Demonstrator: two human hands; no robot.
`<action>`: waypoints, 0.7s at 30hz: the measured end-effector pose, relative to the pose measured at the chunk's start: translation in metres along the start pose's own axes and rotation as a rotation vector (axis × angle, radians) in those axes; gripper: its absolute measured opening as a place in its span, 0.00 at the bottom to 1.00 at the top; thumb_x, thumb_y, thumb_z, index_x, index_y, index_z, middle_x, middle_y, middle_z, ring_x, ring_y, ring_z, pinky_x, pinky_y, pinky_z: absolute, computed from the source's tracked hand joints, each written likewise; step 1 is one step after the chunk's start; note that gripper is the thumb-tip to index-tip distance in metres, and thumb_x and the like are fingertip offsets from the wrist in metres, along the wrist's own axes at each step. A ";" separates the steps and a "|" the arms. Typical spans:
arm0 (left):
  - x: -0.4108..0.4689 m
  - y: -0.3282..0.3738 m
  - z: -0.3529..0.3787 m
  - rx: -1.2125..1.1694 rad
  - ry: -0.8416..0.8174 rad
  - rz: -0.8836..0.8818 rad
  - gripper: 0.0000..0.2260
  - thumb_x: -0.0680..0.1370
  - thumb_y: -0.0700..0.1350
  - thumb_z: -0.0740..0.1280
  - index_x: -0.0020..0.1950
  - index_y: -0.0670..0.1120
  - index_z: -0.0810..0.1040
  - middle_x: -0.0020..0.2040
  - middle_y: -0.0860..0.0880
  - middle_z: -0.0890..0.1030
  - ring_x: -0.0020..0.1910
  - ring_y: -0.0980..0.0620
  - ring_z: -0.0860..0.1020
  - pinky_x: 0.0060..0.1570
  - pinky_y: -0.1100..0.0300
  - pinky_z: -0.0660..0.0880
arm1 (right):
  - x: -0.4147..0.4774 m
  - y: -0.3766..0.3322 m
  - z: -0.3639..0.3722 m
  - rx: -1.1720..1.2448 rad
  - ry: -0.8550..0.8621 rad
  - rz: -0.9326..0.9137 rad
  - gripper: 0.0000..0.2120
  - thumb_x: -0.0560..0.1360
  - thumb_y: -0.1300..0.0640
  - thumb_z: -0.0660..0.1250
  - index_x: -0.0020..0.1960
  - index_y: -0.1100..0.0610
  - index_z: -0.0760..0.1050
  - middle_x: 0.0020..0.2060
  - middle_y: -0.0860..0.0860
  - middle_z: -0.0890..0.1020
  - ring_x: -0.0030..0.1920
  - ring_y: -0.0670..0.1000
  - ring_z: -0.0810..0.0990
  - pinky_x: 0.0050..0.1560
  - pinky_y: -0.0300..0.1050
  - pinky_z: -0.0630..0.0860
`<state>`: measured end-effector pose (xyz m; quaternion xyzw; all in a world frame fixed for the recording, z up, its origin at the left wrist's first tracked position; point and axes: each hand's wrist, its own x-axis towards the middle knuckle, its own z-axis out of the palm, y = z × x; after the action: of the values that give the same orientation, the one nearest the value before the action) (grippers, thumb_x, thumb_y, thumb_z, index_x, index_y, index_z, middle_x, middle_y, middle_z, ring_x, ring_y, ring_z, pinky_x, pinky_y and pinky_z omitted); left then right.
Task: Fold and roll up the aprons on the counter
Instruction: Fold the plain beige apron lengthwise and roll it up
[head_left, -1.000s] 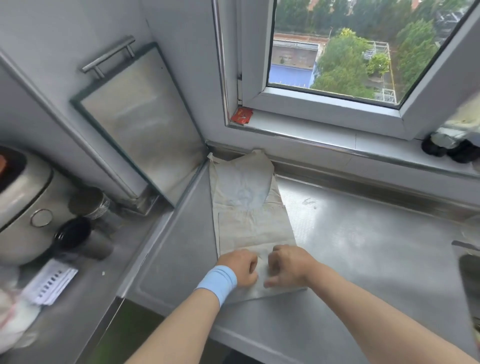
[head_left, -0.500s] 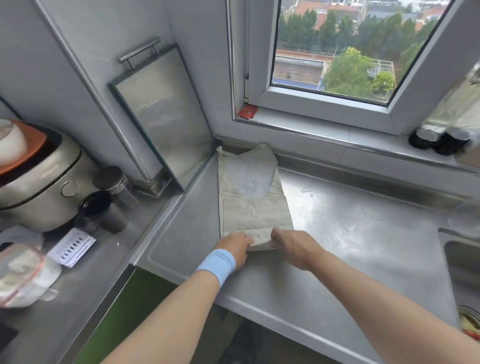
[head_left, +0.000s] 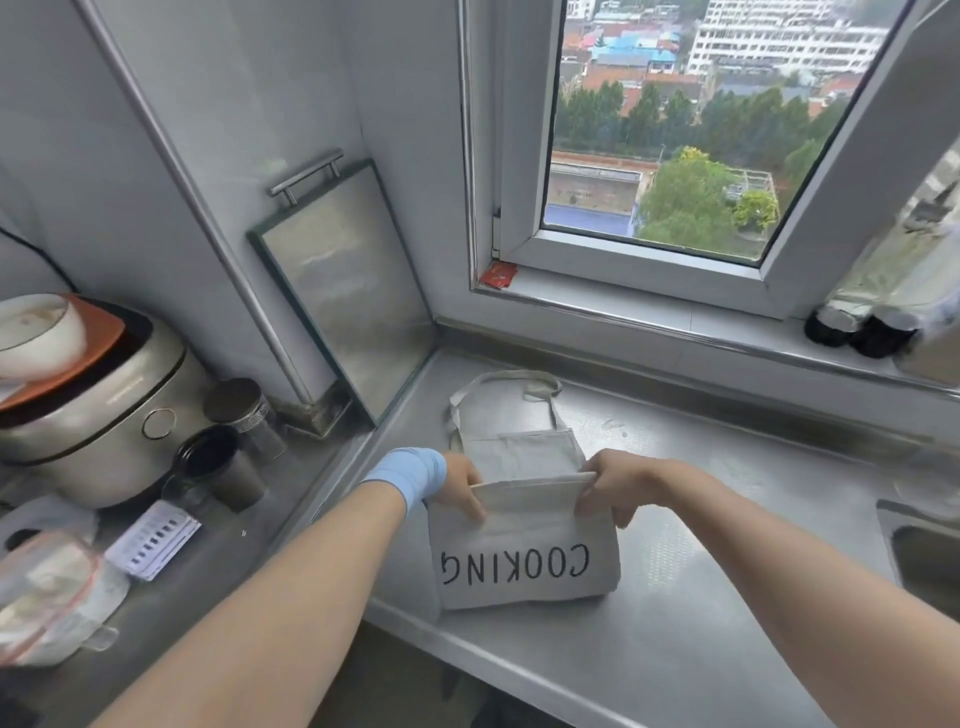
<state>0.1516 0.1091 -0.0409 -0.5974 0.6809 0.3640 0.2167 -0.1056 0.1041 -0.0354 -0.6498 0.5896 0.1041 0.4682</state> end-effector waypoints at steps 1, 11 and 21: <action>0.006 -0.003 -0.003 -0.027 0.066 0.007 0.14 0.73 0.54 0.71 0.54 0.47 0.82 0.50 0.48 0.81 0.46 0.48 0.78 0.48 0.56 0.77 | 0.009 0.003 0.000 0.027 0.094 -0.025 0.10 0.69 0.58 0.70 0.50 0.58 0.81 0.41 0.54 0.84 0.38 0.54 0.82 0.37 0.45 0.81; 0.087 -0.023 0.001 -0.012 0.411 -0.063 0.11 0.80 0.48 0.60 0.57 0.50 0.79 0.63 0.46 0.73 0.64 0.42 0.68 0.62 0.51 0.68 | 0.095 0.014 0.012 0.078 0.442 -0.029 0.07 0.77 0.51 0.63 0.50 0.53 0.77 0.44 0.50 0.81 0.45 0.53 0.79 0.44 0.46 0.73; 0.149 -0.034 -0.008 0.040 0.542 -0.086 0.12 0.77 0.48 0.65 0.60 0.51 0.75 0.65 0.49 0.69 0.60 0.46 0.72 0.55 0.53 0.71 | 0.153 0.016 0.009 -0.059 0.512 0.153 0.11 0.76 0.51 0.58 0.49 0.58 0.74 0.52 0.55 0.73 0.48 0.60 0.78 0.49 0.51 0.77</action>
<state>0.1568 0.0044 -0.1526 -0.6969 0.6952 0.1678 0.0536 -0.0723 0.0100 -0.1532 -0.6220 0.7329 -0.0116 0.2754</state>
